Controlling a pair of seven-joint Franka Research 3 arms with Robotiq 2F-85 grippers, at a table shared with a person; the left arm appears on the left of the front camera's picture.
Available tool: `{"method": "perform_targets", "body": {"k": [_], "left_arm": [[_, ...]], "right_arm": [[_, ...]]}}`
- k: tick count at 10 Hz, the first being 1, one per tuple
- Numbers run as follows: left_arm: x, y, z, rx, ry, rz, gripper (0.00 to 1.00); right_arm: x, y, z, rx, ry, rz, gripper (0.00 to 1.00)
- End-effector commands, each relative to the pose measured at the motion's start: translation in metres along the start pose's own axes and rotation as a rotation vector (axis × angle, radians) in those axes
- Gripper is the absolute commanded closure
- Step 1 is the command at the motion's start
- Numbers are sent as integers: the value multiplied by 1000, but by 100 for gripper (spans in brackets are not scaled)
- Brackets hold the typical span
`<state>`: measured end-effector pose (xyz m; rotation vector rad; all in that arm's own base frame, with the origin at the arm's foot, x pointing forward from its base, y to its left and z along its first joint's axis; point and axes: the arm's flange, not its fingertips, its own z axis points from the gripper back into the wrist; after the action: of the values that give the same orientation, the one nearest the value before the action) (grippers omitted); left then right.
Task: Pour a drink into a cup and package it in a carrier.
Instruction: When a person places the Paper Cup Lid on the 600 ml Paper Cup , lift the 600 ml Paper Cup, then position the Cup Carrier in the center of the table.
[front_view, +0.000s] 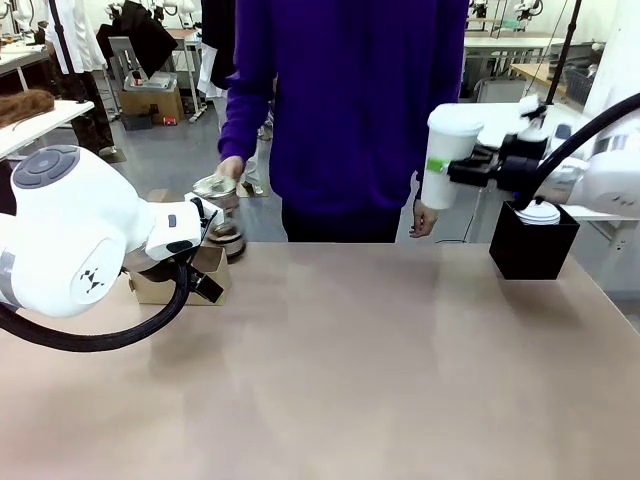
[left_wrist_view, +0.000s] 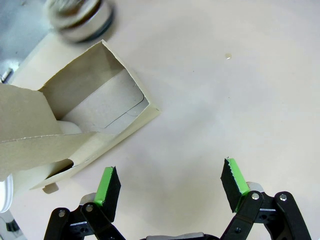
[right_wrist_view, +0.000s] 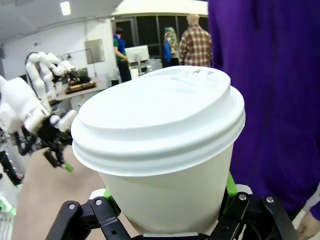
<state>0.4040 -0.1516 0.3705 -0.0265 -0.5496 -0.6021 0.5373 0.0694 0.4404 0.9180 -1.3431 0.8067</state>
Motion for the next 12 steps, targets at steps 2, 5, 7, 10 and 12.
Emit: {"method": "perform_targets", "body": {"k": [2,5,7,10,12], "left_arm": [[0,0,0,-2,-1,1,0],[0,0,0,-2,-1,1,0],[0,0,0,-2,-1,1,0],[0,0,0,-2,-1,1,0],[0,0,0,-2,-1,1,0]], "right_arm": [[29,47,1,34,40,-65,13],[28,51,3,3,40,-68,13],[30,52,-2,34,34,-41,13],[30,52,-2,34,34,-41,13],[30,52,-2,34,34,-41,13]]}}
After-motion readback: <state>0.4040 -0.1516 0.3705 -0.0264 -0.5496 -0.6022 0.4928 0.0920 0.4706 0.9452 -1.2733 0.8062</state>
